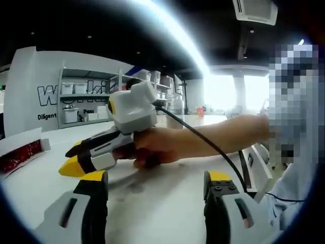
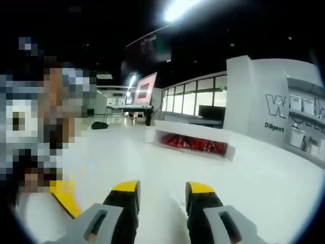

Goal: Tear open the coffee pouch, take out the coffee, and pour the coffee from the pouch into the cup

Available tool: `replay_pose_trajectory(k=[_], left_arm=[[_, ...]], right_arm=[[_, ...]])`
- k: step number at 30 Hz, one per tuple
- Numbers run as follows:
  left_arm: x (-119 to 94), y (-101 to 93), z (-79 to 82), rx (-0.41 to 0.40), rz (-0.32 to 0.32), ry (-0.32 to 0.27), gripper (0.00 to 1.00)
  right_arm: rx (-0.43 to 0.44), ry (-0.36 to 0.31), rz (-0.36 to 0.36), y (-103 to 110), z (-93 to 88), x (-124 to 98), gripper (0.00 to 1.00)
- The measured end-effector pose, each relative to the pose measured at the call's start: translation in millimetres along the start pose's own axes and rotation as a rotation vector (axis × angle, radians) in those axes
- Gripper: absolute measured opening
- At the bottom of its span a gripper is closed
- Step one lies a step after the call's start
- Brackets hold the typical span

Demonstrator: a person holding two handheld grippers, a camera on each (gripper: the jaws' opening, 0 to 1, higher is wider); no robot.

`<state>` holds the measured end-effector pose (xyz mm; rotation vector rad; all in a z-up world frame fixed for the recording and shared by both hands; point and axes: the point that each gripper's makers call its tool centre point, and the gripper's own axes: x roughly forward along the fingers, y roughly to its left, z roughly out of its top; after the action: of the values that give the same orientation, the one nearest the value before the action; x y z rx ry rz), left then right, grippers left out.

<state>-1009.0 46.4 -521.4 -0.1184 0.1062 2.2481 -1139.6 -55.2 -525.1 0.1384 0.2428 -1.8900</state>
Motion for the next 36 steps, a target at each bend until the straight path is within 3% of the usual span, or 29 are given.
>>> replay_pose_trajectory(k=[36], left_arm=[[-1.7,5.4,-0.1,-0.007,0.028,-0.002,0.79]], right_arm=[[0.056,-0.001,-0.001,0.6,0.6,11.7,0.36]])
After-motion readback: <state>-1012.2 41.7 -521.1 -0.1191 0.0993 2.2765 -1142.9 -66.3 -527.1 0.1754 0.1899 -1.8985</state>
